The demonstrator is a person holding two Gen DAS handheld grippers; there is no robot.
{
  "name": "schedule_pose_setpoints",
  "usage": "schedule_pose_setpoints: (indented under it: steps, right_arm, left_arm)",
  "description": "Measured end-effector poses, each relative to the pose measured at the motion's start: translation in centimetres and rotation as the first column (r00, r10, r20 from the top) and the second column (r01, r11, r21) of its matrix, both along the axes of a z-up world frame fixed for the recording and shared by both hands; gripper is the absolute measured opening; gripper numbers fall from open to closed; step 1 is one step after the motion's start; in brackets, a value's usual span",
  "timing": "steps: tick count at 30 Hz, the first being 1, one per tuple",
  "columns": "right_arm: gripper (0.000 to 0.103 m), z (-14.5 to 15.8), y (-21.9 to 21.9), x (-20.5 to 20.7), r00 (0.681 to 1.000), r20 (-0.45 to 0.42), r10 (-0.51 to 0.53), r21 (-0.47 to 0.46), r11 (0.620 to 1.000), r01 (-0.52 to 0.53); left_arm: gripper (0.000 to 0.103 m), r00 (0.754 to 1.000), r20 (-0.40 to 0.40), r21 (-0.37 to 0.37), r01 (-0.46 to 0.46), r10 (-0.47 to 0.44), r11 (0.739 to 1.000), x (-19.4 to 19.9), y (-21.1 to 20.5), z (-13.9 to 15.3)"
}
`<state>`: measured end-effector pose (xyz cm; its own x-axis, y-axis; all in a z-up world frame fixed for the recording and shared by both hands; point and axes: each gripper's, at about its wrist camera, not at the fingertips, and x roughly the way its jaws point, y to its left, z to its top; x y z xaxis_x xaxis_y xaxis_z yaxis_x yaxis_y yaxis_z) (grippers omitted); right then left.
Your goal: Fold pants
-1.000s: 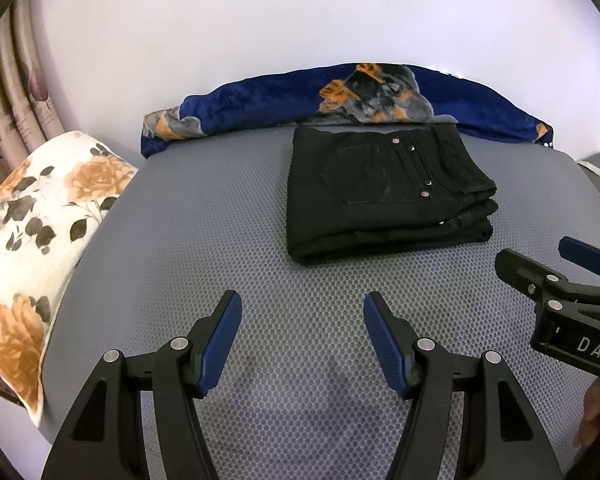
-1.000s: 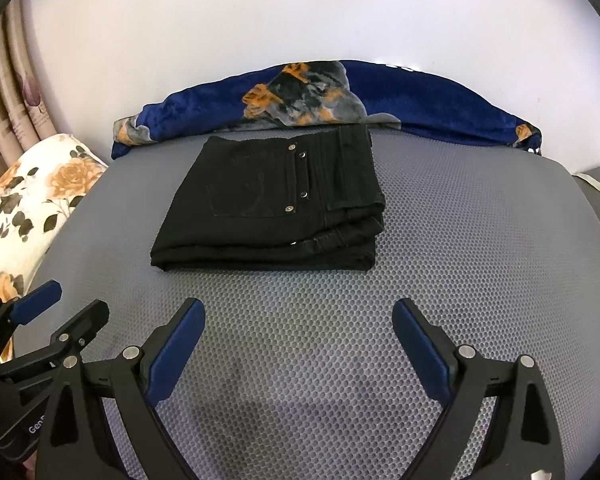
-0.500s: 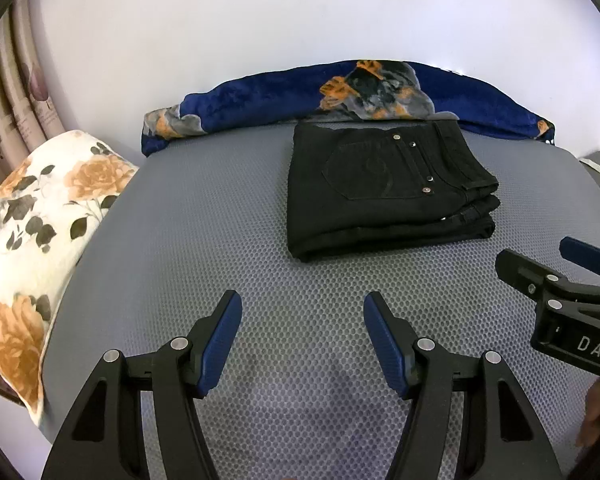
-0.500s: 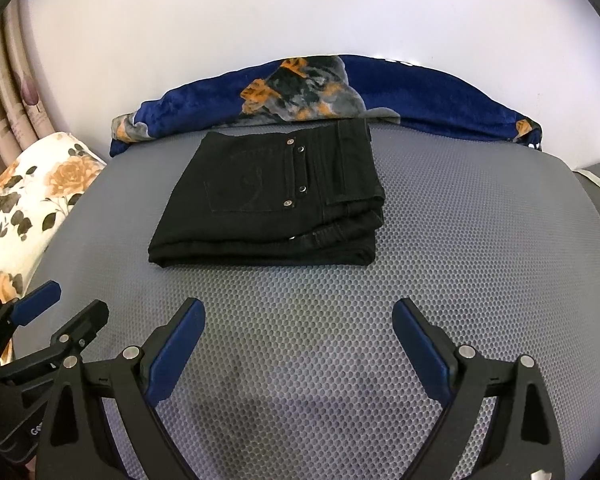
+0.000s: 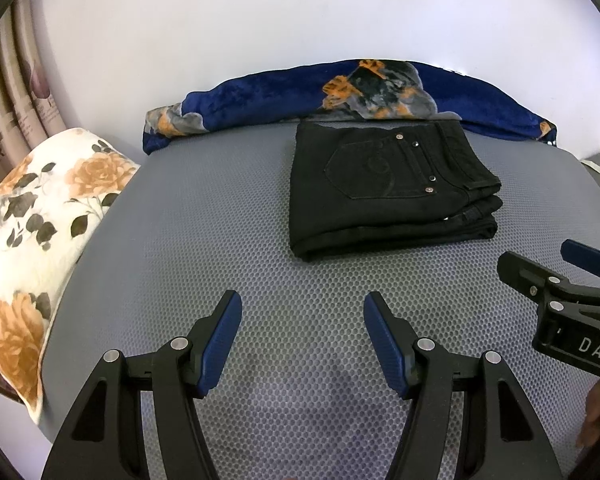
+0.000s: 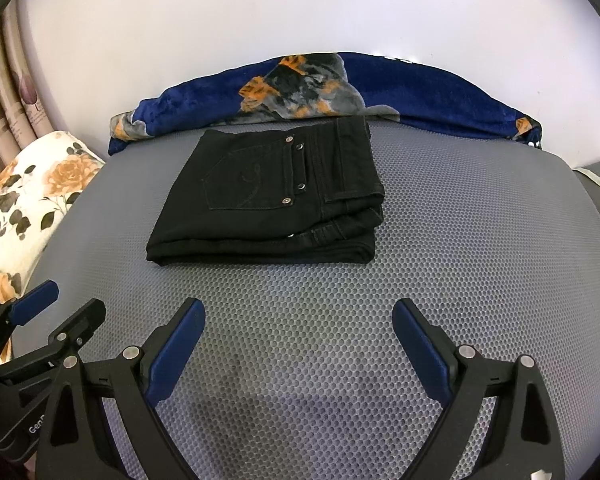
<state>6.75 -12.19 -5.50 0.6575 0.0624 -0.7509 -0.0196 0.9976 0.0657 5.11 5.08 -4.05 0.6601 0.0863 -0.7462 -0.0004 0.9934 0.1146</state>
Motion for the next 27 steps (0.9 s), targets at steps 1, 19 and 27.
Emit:
schedule_pose_setpoints:
  steps: [1,19,27]
  right_arm:
    - [0.093,0.00,0.03,-0.01,1.000,-0.001,0.002,-0.002,1.000,-0.002]
    - [0.093,0.08,0.51,-0.02,1.000,-0.003,0.011,-0.010,1.000,-0.011]
    - [0.093,0.11,0.41,0.13,1.000,-0.004,0.008,-0.010,1.000,-0.008]
  left_arm:
    - [0.064,1.000,0.001,0.000,-0.001,0.001,1.000,-0.02,0.04,0.00]
    - [0.064,1.000,0.000,0.000,0.000,0.000,1.000,-0.25,-0.13,-0.03]
    - [0.064,1.000,-0.005,-0.001,0.005,-0.005,1.000,-0.18,-0.27,-0.06]
